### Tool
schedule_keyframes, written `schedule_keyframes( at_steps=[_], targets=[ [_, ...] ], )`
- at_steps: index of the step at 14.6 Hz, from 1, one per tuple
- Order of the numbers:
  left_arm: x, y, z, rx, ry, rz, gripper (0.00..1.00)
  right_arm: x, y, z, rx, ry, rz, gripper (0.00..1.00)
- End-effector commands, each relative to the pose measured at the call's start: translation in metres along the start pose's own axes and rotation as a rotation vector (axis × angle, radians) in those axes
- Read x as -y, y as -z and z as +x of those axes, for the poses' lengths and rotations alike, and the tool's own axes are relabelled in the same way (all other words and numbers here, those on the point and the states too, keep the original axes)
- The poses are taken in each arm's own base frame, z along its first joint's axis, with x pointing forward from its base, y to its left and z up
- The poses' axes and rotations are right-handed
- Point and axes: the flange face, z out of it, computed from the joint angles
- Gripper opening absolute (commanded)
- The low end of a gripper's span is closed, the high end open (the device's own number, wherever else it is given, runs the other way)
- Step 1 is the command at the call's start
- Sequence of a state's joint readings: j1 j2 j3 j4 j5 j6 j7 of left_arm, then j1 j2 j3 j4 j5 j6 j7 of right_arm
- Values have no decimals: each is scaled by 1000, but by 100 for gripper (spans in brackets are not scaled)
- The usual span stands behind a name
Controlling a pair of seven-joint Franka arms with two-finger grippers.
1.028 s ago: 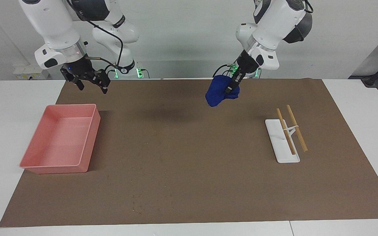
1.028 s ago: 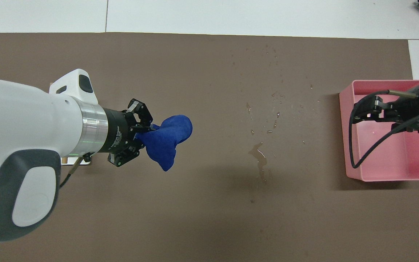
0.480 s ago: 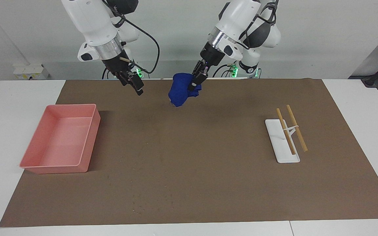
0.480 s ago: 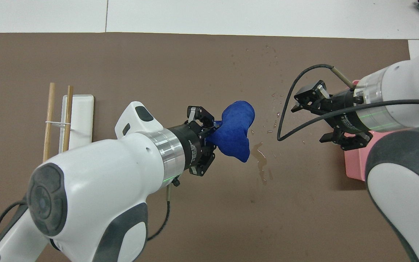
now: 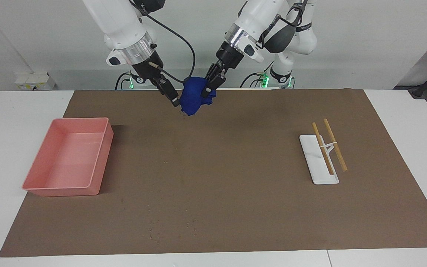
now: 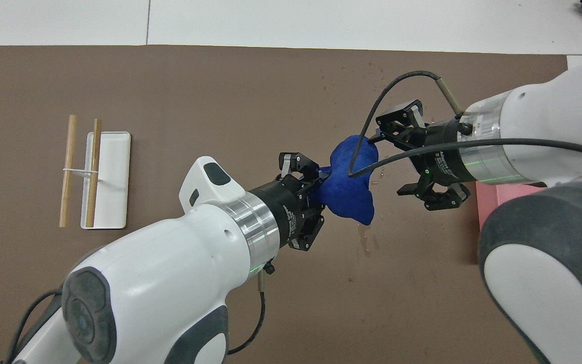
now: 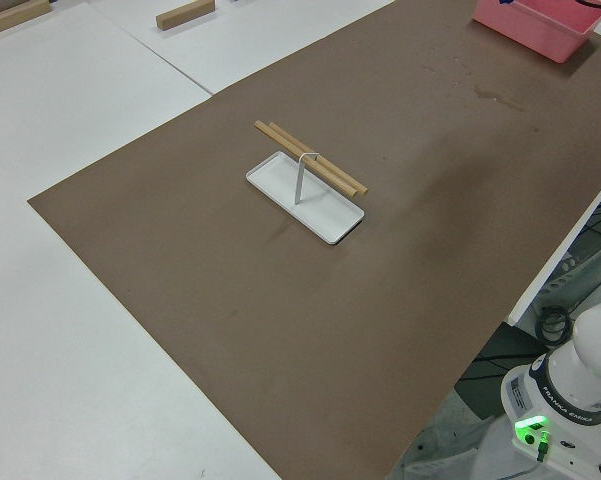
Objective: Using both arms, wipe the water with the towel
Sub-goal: 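Grasp the blue cloth with the right gripper beside the left gripper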
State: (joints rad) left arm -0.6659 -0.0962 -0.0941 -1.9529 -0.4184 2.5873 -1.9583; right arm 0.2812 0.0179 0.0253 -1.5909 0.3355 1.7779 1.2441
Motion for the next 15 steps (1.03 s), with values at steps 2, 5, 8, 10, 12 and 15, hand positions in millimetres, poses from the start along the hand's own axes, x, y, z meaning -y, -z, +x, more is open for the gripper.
schedule_keyframes(
  at_steps=[2,5,8,10,12,15],
  targets=[
    [5,2,-9,42,11,-40,0,4,-5,-10,33,-22,22,95],
    [7,2,-14,52,7,-51,0,7,-4,-13,29,-36,44,94],
    [9,-3,-20,69,0,-73,0,8,-7,-19,41,-27,42,61],
    [9,-6,-20,72,0,-81,0,8,-6,-16,86,-55,53,0],
    [9,-6,-20,72,0,-81,0,8,-6,-16,90,-67,53,0],
    [9,-7,-19,69,-2,-78,0,8,-5,-14,86,-69,58,0]
  ],
)
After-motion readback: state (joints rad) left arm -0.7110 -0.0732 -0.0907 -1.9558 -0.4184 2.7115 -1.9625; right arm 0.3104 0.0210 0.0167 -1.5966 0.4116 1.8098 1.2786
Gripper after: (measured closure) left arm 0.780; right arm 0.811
